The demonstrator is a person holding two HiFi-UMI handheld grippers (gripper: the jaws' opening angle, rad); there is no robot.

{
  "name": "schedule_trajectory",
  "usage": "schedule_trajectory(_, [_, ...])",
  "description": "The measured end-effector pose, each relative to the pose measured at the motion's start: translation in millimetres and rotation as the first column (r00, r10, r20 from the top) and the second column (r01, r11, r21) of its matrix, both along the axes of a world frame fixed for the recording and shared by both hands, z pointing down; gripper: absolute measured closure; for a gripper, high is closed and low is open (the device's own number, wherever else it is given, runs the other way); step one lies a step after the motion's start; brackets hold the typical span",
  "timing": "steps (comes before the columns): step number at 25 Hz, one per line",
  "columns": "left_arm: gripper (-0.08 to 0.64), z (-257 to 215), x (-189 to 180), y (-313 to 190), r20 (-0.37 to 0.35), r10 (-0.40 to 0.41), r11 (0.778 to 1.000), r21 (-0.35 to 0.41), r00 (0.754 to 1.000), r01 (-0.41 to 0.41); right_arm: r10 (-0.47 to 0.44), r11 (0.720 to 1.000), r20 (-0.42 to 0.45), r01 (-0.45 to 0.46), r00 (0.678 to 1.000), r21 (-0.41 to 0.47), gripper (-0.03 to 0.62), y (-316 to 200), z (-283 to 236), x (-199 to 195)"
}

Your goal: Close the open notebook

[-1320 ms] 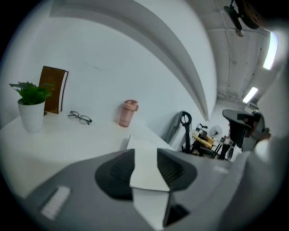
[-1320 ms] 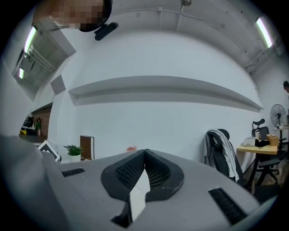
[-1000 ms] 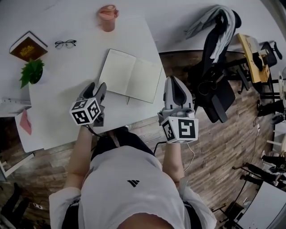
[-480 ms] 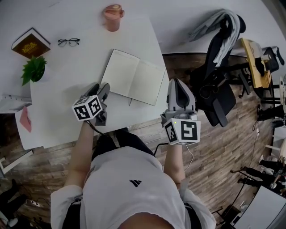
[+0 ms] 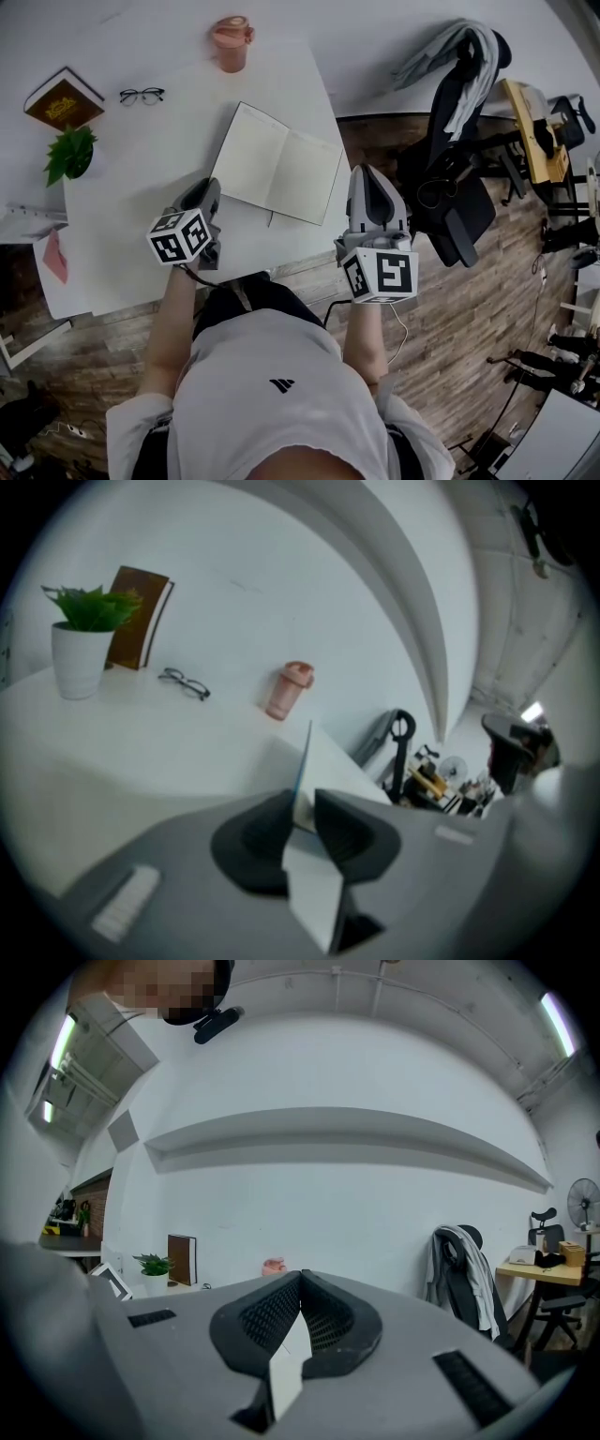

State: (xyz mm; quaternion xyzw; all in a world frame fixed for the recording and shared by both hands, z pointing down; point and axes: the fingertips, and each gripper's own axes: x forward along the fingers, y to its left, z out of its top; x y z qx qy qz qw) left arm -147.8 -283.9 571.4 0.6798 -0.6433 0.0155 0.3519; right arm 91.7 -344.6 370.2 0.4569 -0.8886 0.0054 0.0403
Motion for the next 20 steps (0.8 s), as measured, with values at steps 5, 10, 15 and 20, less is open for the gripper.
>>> schedule_trajectory(5, [0.521,-28,11,1,-0.011,0.053,0.997,0.062,0.999,-0.053,-0.001,1.0,0.011,0.001,1.0,0.011,0.598,-3,-4,2])
schedule_trajectory(10, [0.54,-55,37,1,0.03,0.185,0.976,0.109,0.982,-0.188,0.005,1.0,0.03,-0.006,1.0,0.024,0.598,-4,-9,7])
schedule_trajectory(15, [0.543,-73,70,-1,0.068,0.296,0.942,0.141,0.953,-0.303,0.02,0.999,0.041,-0.022,0.999,0.032,0.598,-4,-13,16])
schedule_trajectory(20, [0.545,-81,106,-2,0.073,0.402,0.9,0.152,0.913,-0.408,0.054,0.998,0.052,-0.056,0.997,0.034,0.598,-2,-12,31])
